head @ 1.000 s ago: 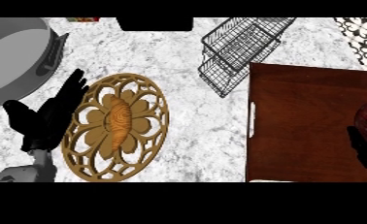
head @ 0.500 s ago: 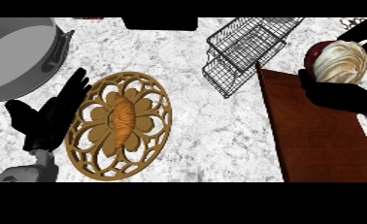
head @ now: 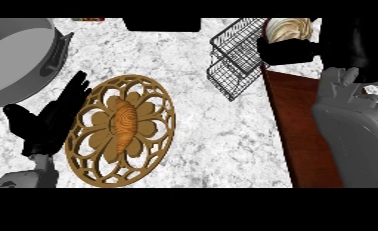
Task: Pick the cupcake from the tray and place it in the tiered basket
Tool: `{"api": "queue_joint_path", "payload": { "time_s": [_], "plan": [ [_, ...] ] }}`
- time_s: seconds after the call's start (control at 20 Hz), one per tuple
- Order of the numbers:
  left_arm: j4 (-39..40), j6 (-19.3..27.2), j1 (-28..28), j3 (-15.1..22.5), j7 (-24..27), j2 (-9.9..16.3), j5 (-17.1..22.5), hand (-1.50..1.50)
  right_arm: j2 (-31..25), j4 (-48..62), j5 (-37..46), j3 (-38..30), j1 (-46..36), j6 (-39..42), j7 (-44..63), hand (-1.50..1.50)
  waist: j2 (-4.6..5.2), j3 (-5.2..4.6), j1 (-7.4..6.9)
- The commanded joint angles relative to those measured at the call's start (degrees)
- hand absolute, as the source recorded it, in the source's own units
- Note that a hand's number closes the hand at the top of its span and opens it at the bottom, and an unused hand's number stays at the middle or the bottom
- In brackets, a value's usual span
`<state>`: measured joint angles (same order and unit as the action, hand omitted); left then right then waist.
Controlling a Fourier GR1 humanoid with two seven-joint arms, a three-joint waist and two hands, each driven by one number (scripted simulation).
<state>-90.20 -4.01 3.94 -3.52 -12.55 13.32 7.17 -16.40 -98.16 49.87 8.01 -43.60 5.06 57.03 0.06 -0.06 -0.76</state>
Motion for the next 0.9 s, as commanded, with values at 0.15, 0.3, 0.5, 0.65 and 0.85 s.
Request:
{"api": "queue_joint_path", "payload": {
  "time_s": [0.15, 0.3, 0.5, 0.65, 0.85],
  "plan": [
    [1.35, 0.8, 3.15, 0.35, -1.34, -1.32, -1.37, 0.0, 5.38, 15.04, 3.05, -2.4, -6.74, -4.15, -1.39, 1.5, 0.06, 0.05, 0.24],
    [-1.65, -1.45, -1.73, -0.79, -0.68, -0.44, 0.14, 0.0, 2.28, 17.68, -0.13, -7.1, -6.18, -3.01, -6.69, 1.5, -0.02, 0.06, 0.25],
    [0.13, -0.12, 1.4, -0.92, -1.27, -1.46, -1.07, 0.0, 6.94, 21.73, 6.86, -2.89, -7.05, -8.64, -5.76, 1.5, -0.01, 0.05, 0.31],
    [-0.02, -0.96, 0.53, -1.16, -0.88, -0.99, -1.21, 0.0, 6.46, 27.86, 8.08, -4.12, -7.06, -11.62, -9.06, 1.5, 0.03, 0.05, 0.16],
    [4.24, -1.84, 3.86, -1.88, 1.14, -1.12, -1.12, 0.0, 6.0, 32.64, 9.07, -5.41, -6.14, -17.08, -13.79, 1.5, 0.12, 0.05, 0.46]
  ]
}}
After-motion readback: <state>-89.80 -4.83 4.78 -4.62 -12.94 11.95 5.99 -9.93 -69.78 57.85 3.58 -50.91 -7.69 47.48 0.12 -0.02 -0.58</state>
